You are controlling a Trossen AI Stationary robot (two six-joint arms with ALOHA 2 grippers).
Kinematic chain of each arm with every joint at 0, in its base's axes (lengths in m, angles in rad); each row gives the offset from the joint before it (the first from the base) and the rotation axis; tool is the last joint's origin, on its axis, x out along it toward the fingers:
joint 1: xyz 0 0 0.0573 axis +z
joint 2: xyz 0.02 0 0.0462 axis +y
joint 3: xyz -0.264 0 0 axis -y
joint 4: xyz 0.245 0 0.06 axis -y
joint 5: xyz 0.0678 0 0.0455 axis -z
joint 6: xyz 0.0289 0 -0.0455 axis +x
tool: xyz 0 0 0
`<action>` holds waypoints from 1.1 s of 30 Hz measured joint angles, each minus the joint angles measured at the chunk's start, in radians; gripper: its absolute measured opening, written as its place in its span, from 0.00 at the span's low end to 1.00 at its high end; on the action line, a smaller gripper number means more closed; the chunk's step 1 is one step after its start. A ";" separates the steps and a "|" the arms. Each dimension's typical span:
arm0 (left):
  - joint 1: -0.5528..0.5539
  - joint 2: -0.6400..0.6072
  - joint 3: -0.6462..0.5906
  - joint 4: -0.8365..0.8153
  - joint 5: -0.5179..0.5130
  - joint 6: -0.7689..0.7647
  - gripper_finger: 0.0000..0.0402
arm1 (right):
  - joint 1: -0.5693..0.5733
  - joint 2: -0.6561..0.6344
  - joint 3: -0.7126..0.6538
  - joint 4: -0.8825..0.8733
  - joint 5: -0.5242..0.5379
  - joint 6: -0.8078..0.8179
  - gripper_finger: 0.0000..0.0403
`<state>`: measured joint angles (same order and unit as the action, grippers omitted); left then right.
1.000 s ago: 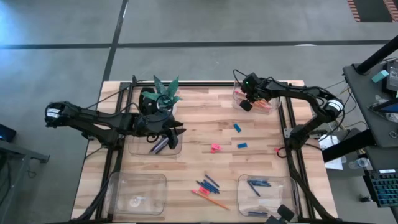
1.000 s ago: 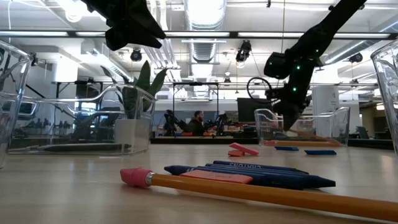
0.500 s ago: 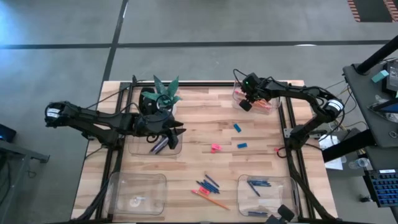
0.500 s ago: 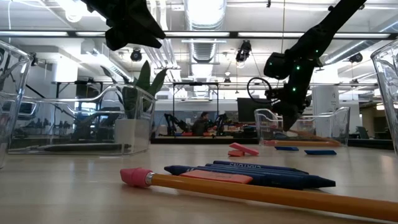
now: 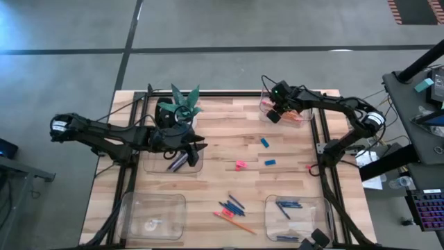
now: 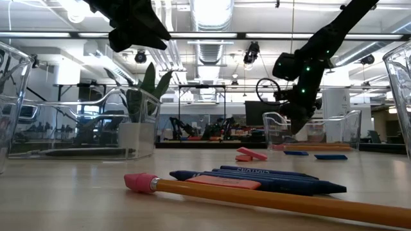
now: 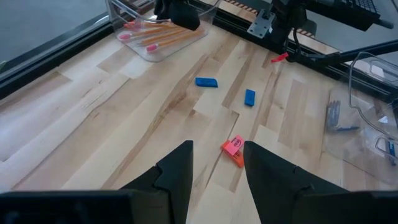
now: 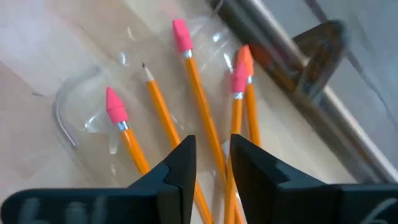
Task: Sort crayons/erasers/pens/pencils in bins
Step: Put the pink eraser into the bottom left transparent bin
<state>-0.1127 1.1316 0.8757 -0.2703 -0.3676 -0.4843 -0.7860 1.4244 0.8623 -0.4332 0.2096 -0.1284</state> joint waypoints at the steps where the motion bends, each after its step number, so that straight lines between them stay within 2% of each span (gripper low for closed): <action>1: 0.000 0.000 0.000 0.000 0.000 0.000 0.32 | 0.000 -0.011 0.000 0.003 0.000 -0.002 0.24; 8: 0.000 0.000 0.000 0.000 0.000 0.002 0.32 | 0.005 -0.155 0.000 0.007 0.001 0.050 0.26; 13: 0.000 0.000 0.000 0.000 0.000 0.003 0.32 | 0.075 -0.259 0.000 0.008 -0.034 0.093 0.25; 23: 0.000 0.000 0.000 0.000 0.000 0.001 0.32 | 0.430 -0.308 -0.025 0.027 -0.054 0.125 0.24; 29: 0.000 0.000 0.000 0.000 0.000 0.001 0.32 | 0.666 -0.299 -0.093 0.171 -0.056 0.175 0.25; 33: 0.000 0.000 0.000 0.000 0.000 0.000 0.32 | 0.781 -0.288 -0.119 0.209 -0.055 0.228 0.26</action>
<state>-0.1131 1.1316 0.8752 -0.2703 -0.3676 -0.4839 -0.0050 1.1361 0.7437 -0.2243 0.1549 0.0996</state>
